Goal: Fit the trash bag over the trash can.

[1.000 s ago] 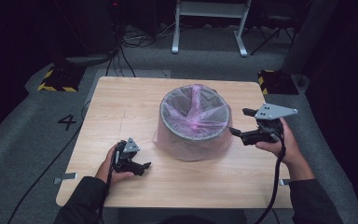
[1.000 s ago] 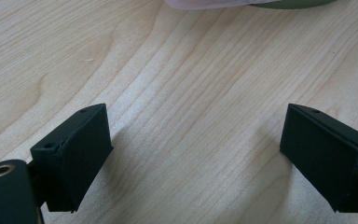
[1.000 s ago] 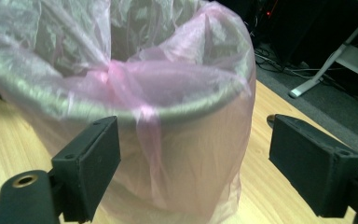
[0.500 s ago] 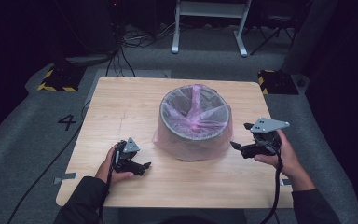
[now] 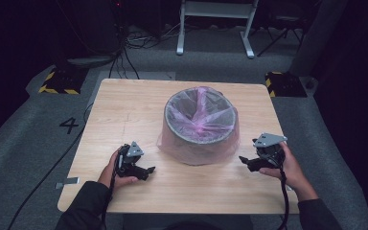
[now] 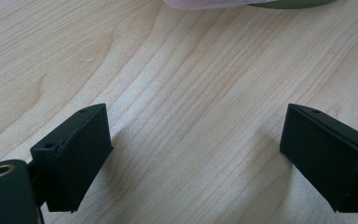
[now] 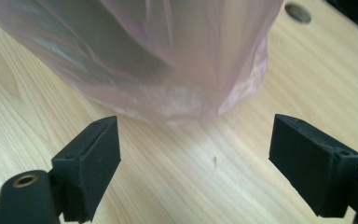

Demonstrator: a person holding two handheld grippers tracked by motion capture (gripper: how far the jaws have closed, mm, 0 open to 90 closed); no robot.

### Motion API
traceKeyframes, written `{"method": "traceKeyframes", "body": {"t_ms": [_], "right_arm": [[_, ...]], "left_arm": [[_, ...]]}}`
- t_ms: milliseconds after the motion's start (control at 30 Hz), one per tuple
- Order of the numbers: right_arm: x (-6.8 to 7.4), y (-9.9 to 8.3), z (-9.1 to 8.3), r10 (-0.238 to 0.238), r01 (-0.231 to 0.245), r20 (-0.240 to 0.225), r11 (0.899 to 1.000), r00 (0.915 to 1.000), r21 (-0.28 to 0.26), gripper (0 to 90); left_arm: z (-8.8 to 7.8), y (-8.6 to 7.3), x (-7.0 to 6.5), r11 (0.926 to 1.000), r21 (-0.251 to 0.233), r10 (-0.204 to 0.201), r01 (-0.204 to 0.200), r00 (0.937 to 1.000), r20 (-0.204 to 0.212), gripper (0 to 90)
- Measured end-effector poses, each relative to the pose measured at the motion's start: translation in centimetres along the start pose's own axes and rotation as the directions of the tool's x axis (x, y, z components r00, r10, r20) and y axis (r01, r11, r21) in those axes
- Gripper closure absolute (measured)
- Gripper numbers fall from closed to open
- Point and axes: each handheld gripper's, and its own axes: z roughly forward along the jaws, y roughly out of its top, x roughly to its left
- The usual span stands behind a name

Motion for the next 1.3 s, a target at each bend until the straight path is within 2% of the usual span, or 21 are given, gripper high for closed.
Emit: {"method": "traceKeyframes", "body": {"t_ms": [67,333,533,667,767,867,900,967,1033,1300], "right_arm": [[-0.1,-0.7,0.4,0.006,-0.006,0.019,1.0,0.9998,0.014,16.4],[-0.5,-3.4,1.3,0.06,-0.061,0.032,0.998,0.9977,0.025,16.4],[-0.9,-5.7,1.7,0.133,-0.133,0.025,0.991,0.9909,0.022,16.4],[-1.2,-7.1,1.8,0.187,-0.187,0.019,0.982,0.9822,0.011,16.4],[-1.5,-8.3,1.9,0.245,-0.245,0.018,0.969,0.9693,0.0,16.6],[-1.8,-9.4,2.1,0.28,-0.28,0.004,0.96,0.96,0.006,18.4],[-2.1,-9.8,2.0,0.308,-0.308,-0.006,0.951,0.9514,-0.009,18.4],[-2.3,-10.2,1.9,0.322,-0.322,0.016,0.947,0.9465,-0.02,17.8],[-2.3,-10.5,2.0,0.331,-0.33,0.026,0.943,0.9433,-0.038,14.8],[-2.4,-10.4,2.2,0.346,-0.345,0.046,0.938,0.9373,-0.026,8.9]], "left_arm": [[0.0,0.0,0.0,1.0,0.0,0.0,0.0,1.0,0.0,8.6],[0.0,0.0,0.0,1.0,-0.001,-0.001,0.001,1.0,0.0,8.6],[0.0,0.0,0.0,1.0,-0.001,-0.002,0.002,1.0,0.0,8.6],[0.0,0.0,0.0,1.0,0.004,0.001,-0.001,1.0,0.001,8.5],[0.0,0.1,0.0,1.0,0.002,-0.001,0.001,1.0,0.0,8.4],[0.0,0.0,0.0,1.0,0.002,-0.002,0.002,1.0,0.0,8.4],[0.0,0.0,0.0,1.0,0.002,-0.002,0.002,1.0,0.0,8.4],[0.0,0.1,0.0,1.0,0.002,-0.001,0.001,1.0,0.0,8.4],[0.0,0.1,0.0,1.0,0.003,0.0,0.0,1.0,-0.003,8.4],[0.0,0.1,0.0,1.0,0.002,-0.006,0.006,1.0,-0.003,8.4]]}}
